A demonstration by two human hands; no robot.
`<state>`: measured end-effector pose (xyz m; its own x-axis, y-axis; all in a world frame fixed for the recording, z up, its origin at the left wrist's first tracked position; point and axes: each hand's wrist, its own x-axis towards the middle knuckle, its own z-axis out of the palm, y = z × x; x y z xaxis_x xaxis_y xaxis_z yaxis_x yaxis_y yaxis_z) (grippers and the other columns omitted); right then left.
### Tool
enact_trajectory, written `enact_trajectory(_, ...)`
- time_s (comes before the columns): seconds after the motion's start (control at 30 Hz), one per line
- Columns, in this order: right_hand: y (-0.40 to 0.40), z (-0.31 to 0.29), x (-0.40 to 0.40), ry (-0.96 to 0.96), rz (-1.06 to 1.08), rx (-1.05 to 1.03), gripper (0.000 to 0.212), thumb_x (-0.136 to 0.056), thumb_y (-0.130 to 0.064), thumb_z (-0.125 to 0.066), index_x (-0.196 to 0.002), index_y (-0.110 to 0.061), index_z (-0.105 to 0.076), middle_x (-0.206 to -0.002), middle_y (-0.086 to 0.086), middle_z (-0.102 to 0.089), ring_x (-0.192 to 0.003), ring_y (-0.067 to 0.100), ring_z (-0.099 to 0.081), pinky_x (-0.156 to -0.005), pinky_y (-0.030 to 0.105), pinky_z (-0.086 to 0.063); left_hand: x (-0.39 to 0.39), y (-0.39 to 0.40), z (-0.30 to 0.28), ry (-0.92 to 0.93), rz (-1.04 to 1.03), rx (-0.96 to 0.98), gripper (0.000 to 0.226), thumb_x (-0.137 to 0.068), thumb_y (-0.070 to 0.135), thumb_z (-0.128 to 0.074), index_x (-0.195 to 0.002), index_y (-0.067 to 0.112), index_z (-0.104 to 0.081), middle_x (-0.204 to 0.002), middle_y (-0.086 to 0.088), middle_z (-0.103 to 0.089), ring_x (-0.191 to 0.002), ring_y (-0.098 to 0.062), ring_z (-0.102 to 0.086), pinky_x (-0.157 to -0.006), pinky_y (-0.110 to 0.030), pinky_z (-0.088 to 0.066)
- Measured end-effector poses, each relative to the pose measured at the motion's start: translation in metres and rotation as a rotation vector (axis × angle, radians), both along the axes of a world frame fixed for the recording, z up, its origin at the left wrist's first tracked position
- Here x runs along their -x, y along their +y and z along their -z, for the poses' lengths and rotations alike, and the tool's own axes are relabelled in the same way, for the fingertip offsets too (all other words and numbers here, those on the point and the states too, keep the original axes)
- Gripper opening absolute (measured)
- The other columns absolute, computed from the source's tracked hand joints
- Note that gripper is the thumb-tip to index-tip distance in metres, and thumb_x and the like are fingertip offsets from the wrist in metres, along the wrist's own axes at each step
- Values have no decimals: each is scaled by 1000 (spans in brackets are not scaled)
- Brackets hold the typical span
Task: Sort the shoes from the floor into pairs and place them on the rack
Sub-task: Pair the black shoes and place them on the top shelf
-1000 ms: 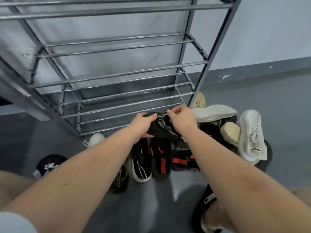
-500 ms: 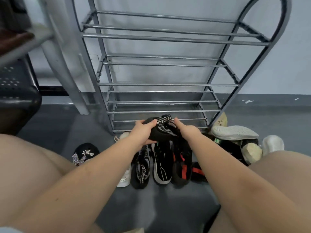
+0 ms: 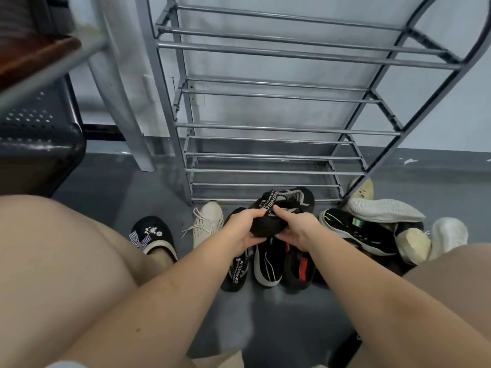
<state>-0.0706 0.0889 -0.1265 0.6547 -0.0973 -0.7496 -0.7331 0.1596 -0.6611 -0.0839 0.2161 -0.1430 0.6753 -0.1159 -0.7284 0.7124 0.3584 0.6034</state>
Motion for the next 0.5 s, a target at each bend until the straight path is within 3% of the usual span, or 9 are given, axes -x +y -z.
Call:
enact_trajectory(0.1,-4,1,1,-60,-24,11,53,-78,-17,-76,-125,-5,-53,-121,15,-64,-103,29,-63,-54,31,-56,1,7,0,25,59,-6,40,-88,26,-60,-125,12,-56,-123,-11,-62,-98,-23,-63,-72,-32,-51)
enact_trajectory(0.23,-6,5,5,-78,-170,11,50,-81,-13,-74,-121,-9,-45,-117,10,-64,-103,29,-64,-73,38,-55,2,19,5,71,103,-2,41,-85,38,-65,-116,12,-63,-109,-7,-70,-98,-21,-67,-80,-32,-54)
enact_trajectory(0.33,-4,10,7,-96,-269,9,52,-79,-16,-75,-125,-10,-53,-115,8,-68,-104,27,-65,-78,38,-55,8,27,7,61,148,-31,33,-85,34,-66,-110,13,-65,-99,-3,-72,-90,-15,-67,-71,-26,-53)
enact_trajectory(0.5,-5,16,5,-76,-314,23,35,-79,-24,-76,-107,-9,-61,-109,9,-70,-103,26,-66,-89,40,-54,13,32,7,70,154,-54,20,-87,27,-65,-98,11,-65,-89,-1,-71,-82,-12,-66,-65,-23,-52)
